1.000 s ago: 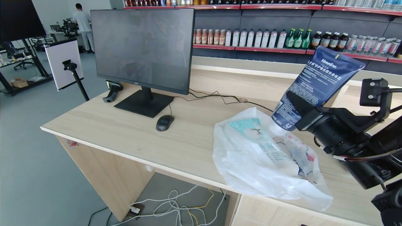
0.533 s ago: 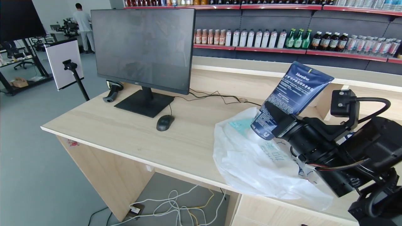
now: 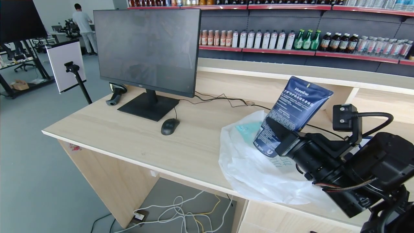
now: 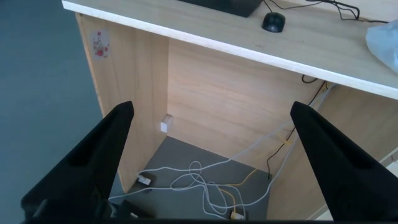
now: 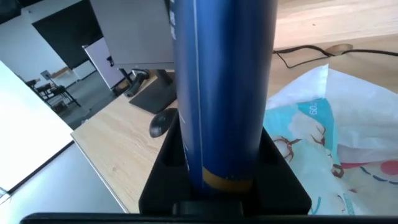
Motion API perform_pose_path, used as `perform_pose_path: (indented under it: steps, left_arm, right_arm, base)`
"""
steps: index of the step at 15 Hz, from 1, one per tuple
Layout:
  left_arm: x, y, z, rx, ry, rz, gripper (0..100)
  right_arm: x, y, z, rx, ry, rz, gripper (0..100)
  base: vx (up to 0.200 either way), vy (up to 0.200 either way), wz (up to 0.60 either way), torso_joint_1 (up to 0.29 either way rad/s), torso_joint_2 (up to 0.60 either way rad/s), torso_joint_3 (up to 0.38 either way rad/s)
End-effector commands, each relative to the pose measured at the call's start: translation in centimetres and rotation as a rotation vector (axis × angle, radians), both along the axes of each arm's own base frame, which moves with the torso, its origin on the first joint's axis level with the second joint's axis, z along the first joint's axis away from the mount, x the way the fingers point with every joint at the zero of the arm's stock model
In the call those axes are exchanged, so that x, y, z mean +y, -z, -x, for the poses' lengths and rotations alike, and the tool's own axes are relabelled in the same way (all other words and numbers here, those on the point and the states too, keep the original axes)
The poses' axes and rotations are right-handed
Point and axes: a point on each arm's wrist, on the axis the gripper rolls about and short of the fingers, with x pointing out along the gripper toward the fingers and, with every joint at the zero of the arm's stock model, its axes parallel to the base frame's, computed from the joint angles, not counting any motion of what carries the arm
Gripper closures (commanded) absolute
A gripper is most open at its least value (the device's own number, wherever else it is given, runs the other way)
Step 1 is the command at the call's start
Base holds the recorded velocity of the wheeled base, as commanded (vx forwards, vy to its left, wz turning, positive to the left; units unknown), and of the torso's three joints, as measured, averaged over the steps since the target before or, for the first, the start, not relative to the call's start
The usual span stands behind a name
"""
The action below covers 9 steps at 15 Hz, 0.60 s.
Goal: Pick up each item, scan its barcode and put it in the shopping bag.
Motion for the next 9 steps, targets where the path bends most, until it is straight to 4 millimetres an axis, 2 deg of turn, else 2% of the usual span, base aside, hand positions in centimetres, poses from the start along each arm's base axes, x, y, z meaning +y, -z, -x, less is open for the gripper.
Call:
perform_pose_path:
  steps: [1,3,6,9]
  left_arm:
    - [0.0,0.0,0.0,0.0,-0.001,0.0,0]
    - [0.0,0.0,0.0,0.0,-0.001,0.002,0]
    - [0.0,0.0,0.0,0.0,-0.001,0.002,0]
    - [0.0,0.0,0.0,0.0,-0.001,0.003,0]
  right_arm:
    - [0.4,0.1,0.4,0.003,-0.02,0.004,100]
    - [0.9,0.3,0.8,0.012,-0.044,0.007,100]
    - [0.5,2.1,1.0,0.081,-0.042,0.034,100]
    - [0.8,2.6,0.7,0.096,-0.039,0.053,100]
  base:
    - [0.0,0.0,0.0,0.0,0.0,0.0]
    - [0.0,0.0,0.0,0.0,0.0,0.0]
    - [0.0,0.0,0.0,0.0,0.0,0.0]
    - [0.0,0.0,0.0,0.0,0.0,0.0]
